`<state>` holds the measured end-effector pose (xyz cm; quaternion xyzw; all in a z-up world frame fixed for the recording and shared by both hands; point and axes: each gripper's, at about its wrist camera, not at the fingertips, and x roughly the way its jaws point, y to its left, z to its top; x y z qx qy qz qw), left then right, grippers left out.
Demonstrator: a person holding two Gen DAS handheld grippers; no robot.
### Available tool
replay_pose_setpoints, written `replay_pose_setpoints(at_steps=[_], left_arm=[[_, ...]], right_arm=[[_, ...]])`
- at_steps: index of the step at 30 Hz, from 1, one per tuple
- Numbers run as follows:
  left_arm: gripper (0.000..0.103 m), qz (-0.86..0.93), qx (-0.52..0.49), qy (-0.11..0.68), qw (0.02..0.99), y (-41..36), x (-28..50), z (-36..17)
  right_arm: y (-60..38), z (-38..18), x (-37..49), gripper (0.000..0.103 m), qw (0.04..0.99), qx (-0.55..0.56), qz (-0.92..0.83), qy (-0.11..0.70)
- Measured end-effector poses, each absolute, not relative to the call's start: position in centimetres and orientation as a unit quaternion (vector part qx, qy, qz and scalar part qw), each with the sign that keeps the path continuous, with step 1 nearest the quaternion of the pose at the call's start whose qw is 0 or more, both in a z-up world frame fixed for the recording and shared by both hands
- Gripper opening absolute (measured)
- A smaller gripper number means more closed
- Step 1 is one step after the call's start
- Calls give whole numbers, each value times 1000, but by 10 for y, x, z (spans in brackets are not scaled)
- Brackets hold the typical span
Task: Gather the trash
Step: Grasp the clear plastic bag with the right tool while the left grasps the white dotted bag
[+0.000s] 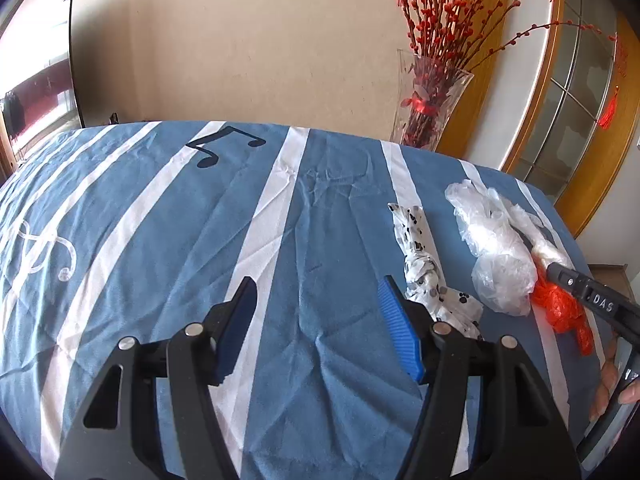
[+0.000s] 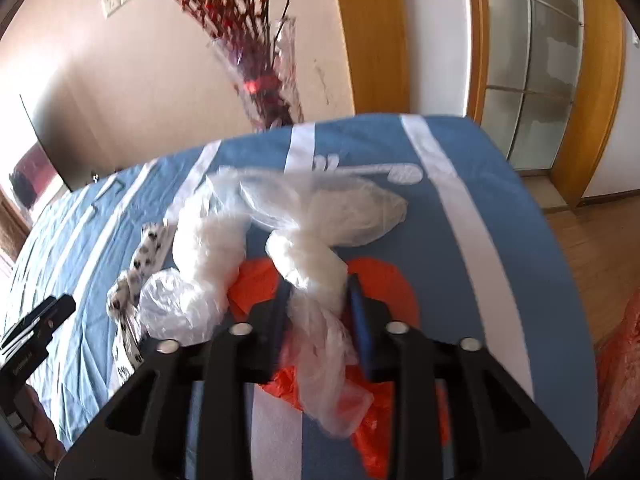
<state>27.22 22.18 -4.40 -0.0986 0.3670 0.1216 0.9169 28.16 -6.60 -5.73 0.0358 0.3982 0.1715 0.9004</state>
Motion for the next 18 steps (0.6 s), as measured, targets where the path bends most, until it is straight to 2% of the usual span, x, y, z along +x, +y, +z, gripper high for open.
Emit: replay_pose_setpoints(at_steps=[4, 18], left_arm=[[62, 117, -100, 371, 916, 221, 276, -48], [62, 72, -94, 394, 911, 179, 300, -50]], right_arm=[[-68, -54, 276, 15, 905, 39, 174, 387], [-134, -19, 228, 14, 931, 71, 143, 329]])
